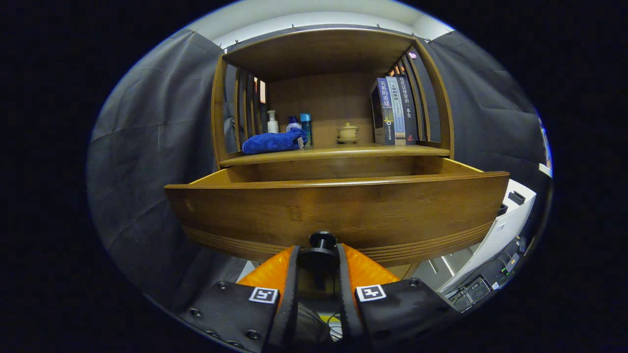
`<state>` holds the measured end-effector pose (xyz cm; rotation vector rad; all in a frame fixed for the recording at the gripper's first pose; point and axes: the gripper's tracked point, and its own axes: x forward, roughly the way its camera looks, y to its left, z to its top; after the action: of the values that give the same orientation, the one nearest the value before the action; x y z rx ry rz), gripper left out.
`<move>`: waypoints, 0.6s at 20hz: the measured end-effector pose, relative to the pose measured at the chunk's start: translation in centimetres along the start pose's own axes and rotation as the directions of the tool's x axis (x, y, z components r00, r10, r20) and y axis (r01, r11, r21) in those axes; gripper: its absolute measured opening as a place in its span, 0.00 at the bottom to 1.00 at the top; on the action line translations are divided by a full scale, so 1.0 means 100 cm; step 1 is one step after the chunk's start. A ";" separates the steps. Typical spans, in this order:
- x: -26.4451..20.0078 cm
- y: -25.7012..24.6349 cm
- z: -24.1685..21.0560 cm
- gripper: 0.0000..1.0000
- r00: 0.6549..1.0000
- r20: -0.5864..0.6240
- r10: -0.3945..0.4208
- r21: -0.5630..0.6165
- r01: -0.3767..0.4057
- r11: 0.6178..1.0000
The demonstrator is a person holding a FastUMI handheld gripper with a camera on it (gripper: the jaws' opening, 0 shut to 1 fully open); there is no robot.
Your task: Pull open the drawer, take out the items inside it, and place them on the countertop above the cabinet.
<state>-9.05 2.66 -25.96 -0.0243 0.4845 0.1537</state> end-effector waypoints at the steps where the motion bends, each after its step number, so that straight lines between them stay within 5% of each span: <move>1: -0.004 0.001 -0.001 0.44 1.000 -0.005 0.004 -0.010 -0.004 1.000; 8: -0.009 -0.003 -0.004 0.44 1.000 -0.010 0.009 -0.017 -0.009 1.000; 12: -0.007 -0.004 0.005 0.53 1.000 0.024 0.010 -0.013 -0.010 1.000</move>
<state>-9.39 2.20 -25.16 -0.0324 0.4597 0.1664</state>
